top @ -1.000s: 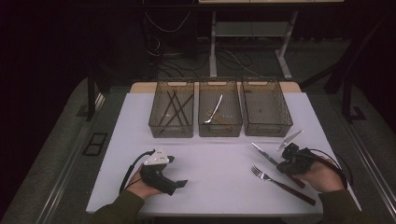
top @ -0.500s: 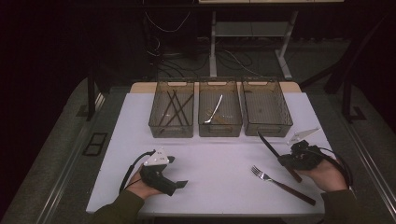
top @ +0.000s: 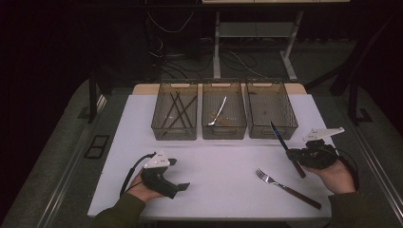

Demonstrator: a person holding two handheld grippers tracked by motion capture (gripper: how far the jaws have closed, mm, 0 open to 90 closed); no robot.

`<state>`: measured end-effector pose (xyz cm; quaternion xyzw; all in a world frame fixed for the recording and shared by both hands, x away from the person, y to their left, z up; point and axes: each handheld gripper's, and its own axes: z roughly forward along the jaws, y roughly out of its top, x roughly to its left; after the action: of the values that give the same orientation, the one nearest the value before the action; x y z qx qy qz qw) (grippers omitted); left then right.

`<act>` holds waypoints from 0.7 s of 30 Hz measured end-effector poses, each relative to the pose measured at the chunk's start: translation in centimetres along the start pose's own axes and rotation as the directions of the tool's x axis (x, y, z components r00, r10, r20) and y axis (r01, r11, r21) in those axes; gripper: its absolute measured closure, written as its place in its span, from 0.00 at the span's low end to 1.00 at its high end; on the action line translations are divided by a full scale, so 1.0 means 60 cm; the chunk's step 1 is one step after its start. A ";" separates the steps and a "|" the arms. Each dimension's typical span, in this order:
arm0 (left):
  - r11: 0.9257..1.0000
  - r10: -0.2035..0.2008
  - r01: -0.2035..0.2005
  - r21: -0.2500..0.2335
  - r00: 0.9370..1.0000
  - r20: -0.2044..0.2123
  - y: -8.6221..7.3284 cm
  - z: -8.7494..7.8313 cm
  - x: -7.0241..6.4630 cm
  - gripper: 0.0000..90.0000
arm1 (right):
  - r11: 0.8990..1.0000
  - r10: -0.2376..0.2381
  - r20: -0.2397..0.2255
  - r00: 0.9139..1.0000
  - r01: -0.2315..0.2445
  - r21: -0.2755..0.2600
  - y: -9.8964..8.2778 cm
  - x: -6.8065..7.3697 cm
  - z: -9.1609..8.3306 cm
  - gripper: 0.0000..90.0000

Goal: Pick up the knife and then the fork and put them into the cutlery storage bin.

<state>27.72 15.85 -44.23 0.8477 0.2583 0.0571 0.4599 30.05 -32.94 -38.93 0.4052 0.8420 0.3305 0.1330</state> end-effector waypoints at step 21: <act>1.000 -0.006 0.006 -0.001 1.000 0.005 0.000 0.001 -0.002 0.00 | 0.979 0.091 0.013 0.996 -0.087 -0.184 0.021 -0.025 -0.009 0.86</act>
<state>27.65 15.73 -44.23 0.8466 0.2599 0.0539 0.4613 31.49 -33.79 -37.78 0.4319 0.7877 0.4078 0.1636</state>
